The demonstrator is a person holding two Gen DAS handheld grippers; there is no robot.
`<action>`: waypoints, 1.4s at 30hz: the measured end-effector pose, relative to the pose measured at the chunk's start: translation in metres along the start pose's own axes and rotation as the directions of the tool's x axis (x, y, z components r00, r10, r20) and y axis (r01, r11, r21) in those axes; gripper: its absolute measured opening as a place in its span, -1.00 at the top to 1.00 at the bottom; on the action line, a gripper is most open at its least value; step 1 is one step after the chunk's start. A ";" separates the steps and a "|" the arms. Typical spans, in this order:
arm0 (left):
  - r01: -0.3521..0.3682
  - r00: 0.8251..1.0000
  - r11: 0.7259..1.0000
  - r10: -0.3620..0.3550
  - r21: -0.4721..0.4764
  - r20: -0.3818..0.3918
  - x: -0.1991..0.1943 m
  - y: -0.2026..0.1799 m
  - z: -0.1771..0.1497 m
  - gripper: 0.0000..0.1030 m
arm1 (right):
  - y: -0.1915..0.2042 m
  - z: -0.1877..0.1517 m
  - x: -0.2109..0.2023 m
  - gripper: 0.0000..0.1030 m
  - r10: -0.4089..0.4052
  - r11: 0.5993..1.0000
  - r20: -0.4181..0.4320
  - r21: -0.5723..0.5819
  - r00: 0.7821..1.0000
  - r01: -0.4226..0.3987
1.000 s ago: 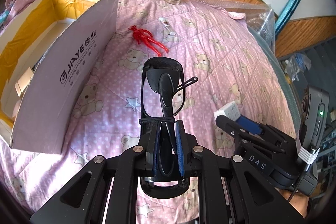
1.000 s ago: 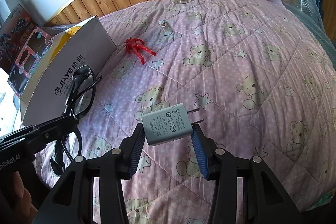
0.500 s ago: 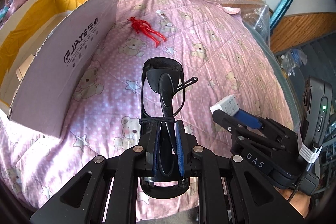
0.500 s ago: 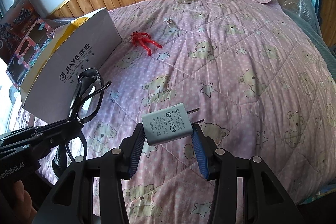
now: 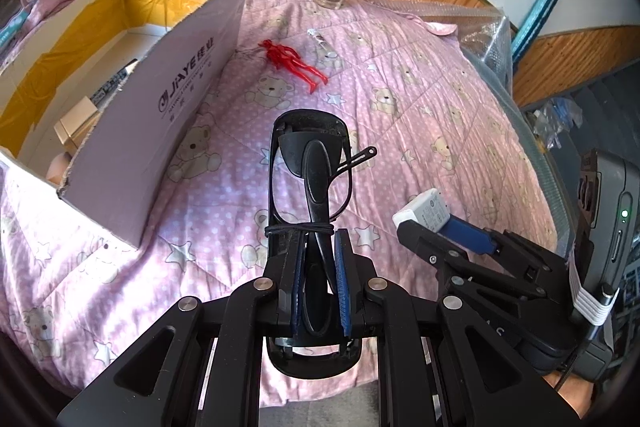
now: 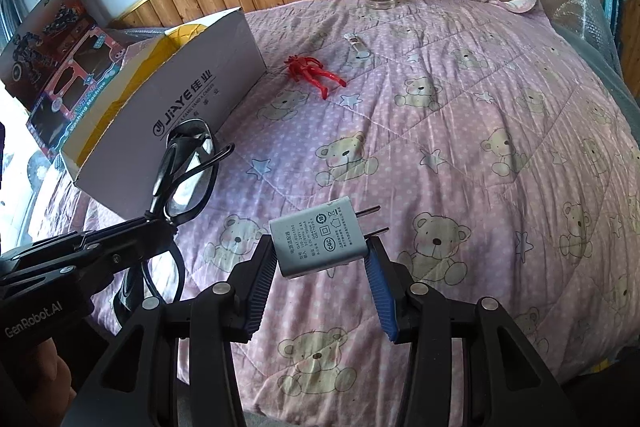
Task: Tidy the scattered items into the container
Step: 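Lift the glasses in the left tool and charger in the right, then carry the glasses in the left tool and charger in the right over the box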
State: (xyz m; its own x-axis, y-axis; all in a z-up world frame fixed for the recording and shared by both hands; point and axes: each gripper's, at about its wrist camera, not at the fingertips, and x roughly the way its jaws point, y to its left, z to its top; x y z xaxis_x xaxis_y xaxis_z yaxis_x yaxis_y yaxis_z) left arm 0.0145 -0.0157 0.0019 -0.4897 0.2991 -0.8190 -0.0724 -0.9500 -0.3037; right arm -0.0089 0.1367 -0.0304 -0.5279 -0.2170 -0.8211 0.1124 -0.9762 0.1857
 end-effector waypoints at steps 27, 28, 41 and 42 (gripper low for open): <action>0.026 0.990 0.997 -0.015 -0.071 0.142 -0.065 0.045 0.019 0.71 | 0.072 0.023 -0.043 0.09 0.080 0.992 0.081 -0.105 0.993 -0.072; 0.026 0.989 0.997 -0.015 -0.073 0.146 -0.067 0.046 0.021 0.71 | 0.074 0.025 -0.044 0.09 0.082 0.992 0.085 -0.108 0.993 -0.073; 0.048 0.977 0.995 -0.028 -0.090 0.212 -0.100 0.061 0.042 0.71 | 0.099 0.055 -0.065 0.09 0.106 0.984 0.147 -0.156 0.983 -0.083; 0.047 0.976 0.995 -0.027 -0.091 0.217 -0.103 0.063 0.045 0.71 | 0.102 0.057 -0.066 0.09 0.110 0.983 0.150 -0.160 0.983 -0.085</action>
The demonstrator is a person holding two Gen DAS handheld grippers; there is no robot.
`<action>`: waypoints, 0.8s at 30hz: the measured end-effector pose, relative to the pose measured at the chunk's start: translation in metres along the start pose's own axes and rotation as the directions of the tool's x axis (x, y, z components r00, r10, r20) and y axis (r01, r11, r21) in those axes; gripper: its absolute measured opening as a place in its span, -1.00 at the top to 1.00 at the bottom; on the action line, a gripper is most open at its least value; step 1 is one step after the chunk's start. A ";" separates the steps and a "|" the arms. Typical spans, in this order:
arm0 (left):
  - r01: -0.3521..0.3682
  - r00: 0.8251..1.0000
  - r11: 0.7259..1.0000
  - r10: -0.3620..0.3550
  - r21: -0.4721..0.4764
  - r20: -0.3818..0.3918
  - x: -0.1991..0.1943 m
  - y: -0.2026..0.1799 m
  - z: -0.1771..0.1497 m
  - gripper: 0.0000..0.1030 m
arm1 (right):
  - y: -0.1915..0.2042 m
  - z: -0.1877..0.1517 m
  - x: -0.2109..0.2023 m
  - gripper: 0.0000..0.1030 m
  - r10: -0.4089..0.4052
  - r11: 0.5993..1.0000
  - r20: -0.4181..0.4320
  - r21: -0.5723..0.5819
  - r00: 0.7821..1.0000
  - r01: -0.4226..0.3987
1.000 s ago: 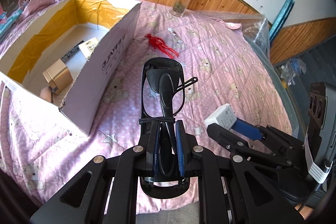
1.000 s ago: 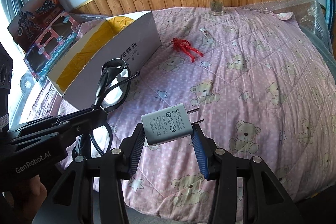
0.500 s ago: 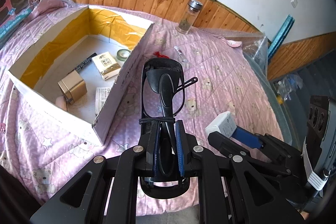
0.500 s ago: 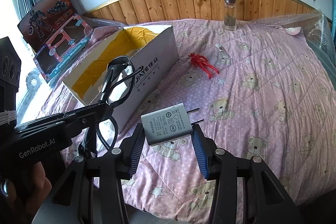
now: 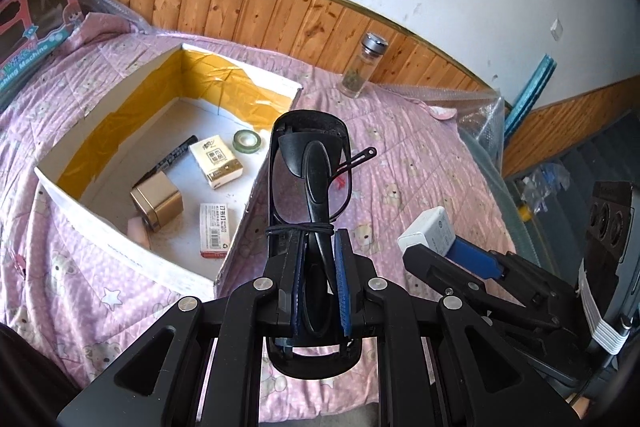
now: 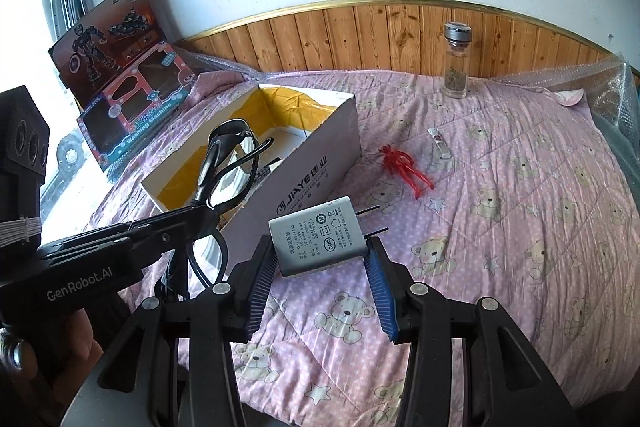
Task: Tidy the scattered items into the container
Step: 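Carry the glasses in the left tool and charger in the right over the box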
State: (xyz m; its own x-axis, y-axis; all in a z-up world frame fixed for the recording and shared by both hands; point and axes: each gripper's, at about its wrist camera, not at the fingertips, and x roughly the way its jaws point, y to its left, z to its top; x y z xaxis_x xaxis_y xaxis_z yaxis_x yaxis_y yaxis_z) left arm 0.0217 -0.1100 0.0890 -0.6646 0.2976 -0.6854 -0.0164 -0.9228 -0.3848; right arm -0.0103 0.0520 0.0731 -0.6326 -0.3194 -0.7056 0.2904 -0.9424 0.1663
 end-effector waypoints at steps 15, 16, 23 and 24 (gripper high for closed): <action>-0.013 0.998 1.000 0.014 -0.027 0.061 -0.026 0.026 0.038 0.71 | 0.038 0.037 0.004 0.09 0.044 0.996 0.038 -0.076 0.998 -0.041; -0.018 0.998 0.999 0.020 -0.027 0.064 -0.026 0.028 0.040 0.71 | 0.040 0.039 0.004 0.09 0.047 0.996 0.040 -0.081 0.998 -0.044; -0.052 0.996 0.998 0.054 -0.028 0.076 -0.027 0.042 0.053 0.71 | 0.055 0.053 0.012 0.09 0.062 0.992 0.040 -0.115 0.997 -0.057; -0.057 0.995 0.998 0.059 -0.028 0.076 -0.027 0.044 0.055 0.71 | 0.056 0.054 0.013 0.09 0.064 0.991 0.040 -0.118 0.997 -0.059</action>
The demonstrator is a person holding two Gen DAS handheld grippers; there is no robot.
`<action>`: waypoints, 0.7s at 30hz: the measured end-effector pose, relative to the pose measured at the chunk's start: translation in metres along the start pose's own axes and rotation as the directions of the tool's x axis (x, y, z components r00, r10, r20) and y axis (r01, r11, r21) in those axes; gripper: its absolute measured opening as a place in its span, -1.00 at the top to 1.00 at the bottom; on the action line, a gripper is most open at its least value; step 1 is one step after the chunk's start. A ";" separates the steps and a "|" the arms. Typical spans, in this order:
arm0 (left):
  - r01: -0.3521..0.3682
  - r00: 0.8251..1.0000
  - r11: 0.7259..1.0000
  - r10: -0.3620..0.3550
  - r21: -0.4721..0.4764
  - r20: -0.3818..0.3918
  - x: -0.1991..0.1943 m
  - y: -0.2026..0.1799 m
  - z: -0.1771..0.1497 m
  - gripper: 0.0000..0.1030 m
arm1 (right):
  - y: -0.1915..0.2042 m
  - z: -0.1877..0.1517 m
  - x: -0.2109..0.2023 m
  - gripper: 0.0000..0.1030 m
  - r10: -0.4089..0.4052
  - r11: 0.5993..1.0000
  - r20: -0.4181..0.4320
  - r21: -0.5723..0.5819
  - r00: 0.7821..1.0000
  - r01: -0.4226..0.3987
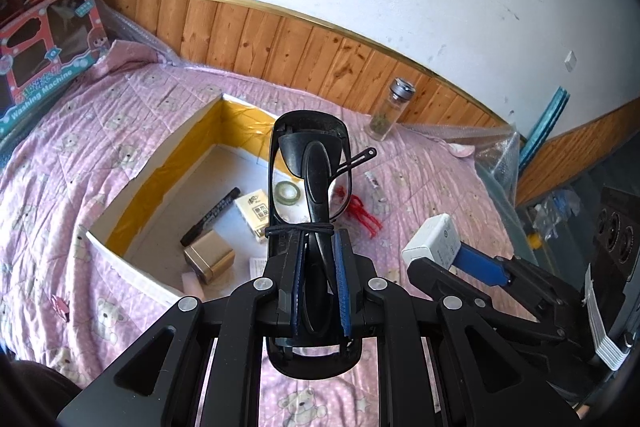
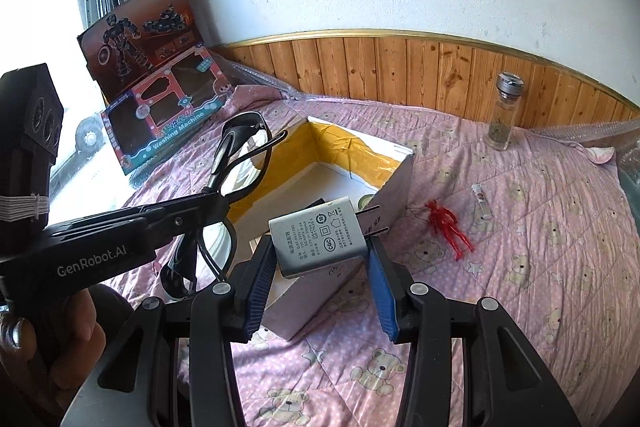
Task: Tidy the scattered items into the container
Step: 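Carry the glasses in the left tool and charger in the right over the box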
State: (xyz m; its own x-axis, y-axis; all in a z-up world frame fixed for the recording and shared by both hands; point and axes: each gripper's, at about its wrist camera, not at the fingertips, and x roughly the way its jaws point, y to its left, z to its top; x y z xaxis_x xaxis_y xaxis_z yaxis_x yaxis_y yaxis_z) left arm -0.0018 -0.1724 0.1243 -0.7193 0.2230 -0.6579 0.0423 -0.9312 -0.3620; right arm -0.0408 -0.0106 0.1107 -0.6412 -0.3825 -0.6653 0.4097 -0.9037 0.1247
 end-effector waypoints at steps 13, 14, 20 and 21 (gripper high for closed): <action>-0.051 0.999 0.999 0.051 -0.003 0.017 0.005 0.026 0.018 0.71 | 0.021 0.024 0.018 0.09 0.025 0.998 0.001 -0.051 1.000 -0.024; -0.053 0.998 0.999 0.054 -0.005 0.018 0.005 0.029 0.020 0.71 | 0.022 0.025 0.020 0.09 0.026 0.998 0.000 -0.055 1.000 -0.026; -0.068 0.997 0.998 0.068 -0.019 0.022 0.009 0.045 0.026 0.71 | 0.029 0.034 0.030 0.09 0.032 0.997 -0.006 -0.073 0.999 -0.033; -0.070 0.997 0.997 0.071 -0.022 0.022 0.010 0.048 0.027 0.71 | 0.030 0.036 0.032 0.09 0.033 0.997 -0.008 -0.075 0.999 -0.033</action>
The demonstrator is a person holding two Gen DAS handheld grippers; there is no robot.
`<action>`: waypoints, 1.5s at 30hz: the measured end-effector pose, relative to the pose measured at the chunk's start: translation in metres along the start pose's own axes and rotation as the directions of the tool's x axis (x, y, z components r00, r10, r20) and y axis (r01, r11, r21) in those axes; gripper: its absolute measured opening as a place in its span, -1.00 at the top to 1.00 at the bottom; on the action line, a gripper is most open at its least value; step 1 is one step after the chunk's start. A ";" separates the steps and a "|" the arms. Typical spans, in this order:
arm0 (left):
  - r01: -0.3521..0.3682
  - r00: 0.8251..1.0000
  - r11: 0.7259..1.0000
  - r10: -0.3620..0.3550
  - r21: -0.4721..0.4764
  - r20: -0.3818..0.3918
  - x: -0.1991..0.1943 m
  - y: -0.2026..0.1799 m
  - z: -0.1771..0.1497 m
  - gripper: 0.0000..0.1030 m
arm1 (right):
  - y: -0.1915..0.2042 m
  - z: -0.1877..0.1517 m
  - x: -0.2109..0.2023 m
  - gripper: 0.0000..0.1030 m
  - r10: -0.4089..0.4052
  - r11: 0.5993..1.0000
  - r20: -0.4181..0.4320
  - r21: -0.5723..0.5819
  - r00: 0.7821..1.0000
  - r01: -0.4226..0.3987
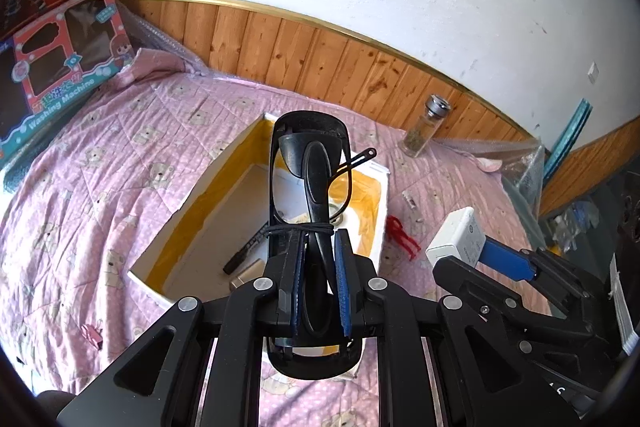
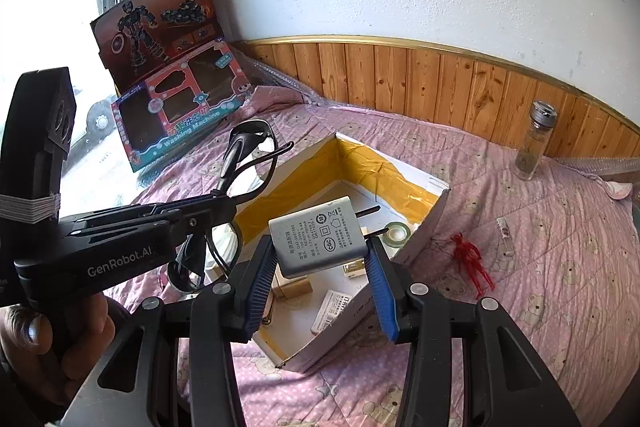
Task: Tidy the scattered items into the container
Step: 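Carry the glasses in the left tool and charger in the right over the box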
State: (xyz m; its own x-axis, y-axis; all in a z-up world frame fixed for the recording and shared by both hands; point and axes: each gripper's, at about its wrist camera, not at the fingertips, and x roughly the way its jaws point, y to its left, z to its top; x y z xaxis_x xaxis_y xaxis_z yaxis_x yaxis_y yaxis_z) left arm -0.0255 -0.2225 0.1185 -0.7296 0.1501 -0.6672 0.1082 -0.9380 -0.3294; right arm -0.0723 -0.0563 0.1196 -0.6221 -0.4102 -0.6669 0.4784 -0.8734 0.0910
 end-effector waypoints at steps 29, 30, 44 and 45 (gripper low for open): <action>0.011 0.996 1.000 -0.012 -0.009 -0.094 0.069 0.038 0.043 0.71 | -0.011 0.029 0.089 0.09 0.044 0.999 -0.129 0.011 0.991 -0.043; 0.012 0.995 1.000 -0.013 -0.004 -0.099 0.073 0.038 0.045 0.71 | -0.012 0.030 0.092 0.09 0.045 0.999 -0.133 0.012 0.990 -0.044; 0.012 0.981 0.998 0.002 0.069 -0.195 0.134 0.040 0.070 0.71 | -0.030 0.042 0.137 0.09 0.044 0.999 -0.206 0.017 0.978 -0.042; 0.009 0.979 0.997 0.006 0.074 -0.203 0.139 0.041 0.070 0.71 | -0.032 0.043 0.139 0.09 0.044 0.999 -0.210 0.019 0.977 -0.041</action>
State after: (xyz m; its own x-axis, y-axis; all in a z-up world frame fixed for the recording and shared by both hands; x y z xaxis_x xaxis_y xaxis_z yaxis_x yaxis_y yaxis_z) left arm -0.1700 -0.2619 0.0595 -0.5767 0.2046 -0.7909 0.0511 -0.9572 -0.2849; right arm -0.2006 -0.0969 0.0552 -0.4560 -0.3841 -0.8028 0.4922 -0.8604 0.1322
